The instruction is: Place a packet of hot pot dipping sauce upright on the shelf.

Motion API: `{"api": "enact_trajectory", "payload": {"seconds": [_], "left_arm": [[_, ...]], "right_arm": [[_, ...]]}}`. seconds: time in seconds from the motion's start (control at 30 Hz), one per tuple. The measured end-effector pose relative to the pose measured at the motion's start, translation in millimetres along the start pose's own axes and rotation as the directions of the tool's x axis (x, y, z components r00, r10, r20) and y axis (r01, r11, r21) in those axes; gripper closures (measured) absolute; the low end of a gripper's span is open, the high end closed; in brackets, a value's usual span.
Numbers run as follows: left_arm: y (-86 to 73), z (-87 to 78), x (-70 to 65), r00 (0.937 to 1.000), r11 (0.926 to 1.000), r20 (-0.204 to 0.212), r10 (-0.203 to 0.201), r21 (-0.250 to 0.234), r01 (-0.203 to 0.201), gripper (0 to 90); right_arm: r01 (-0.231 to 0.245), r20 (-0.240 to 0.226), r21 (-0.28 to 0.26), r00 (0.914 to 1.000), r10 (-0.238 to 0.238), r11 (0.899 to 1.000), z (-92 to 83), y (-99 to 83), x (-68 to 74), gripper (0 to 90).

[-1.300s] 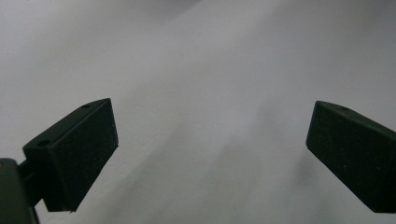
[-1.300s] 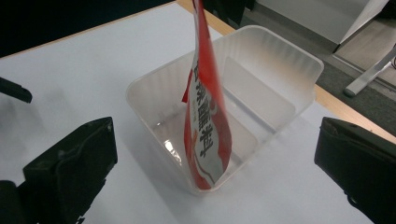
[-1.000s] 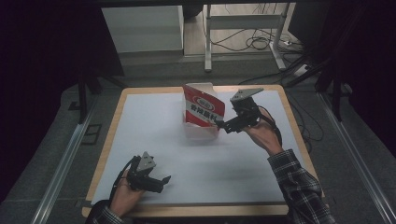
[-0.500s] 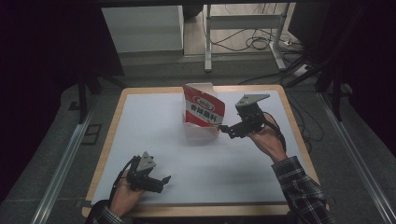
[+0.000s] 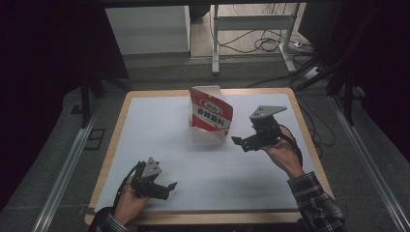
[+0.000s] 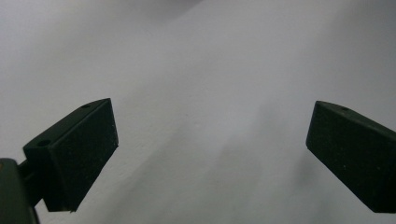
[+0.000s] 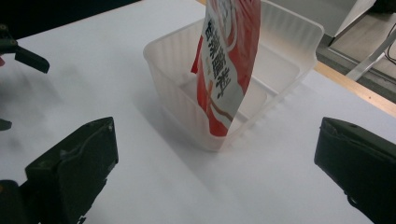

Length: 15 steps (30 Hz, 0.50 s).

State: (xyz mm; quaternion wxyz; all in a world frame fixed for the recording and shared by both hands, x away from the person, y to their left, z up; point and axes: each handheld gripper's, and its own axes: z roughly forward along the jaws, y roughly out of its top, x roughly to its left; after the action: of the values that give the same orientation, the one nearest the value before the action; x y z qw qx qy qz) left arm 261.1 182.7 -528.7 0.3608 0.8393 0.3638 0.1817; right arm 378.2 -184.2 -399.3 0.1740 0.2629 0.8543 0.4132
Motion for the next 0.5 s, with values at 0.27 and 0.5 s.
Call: {"api": "enact_trajectory", "payload": {"seconds": [0.27,0.5], "left_arm": [[0.2,-0.6,-0.2,1.0000,1.0000,-0.004,0.002,-0.004,-0.002,2.2],[0.3,-0.6,-0.3,1.0000,1.0000,-0.005,0.003,-0.003,-0.003,2.2]], "right_arm": [[-0.008,0.013,0.002,0.9999,0.008,1.000,-5.8,-14.1,2.8,0.0],[-0.022,0.019,0.001,0.9996,0.022,1.000,-10.3,-23.0,3.5,0.5]]}}
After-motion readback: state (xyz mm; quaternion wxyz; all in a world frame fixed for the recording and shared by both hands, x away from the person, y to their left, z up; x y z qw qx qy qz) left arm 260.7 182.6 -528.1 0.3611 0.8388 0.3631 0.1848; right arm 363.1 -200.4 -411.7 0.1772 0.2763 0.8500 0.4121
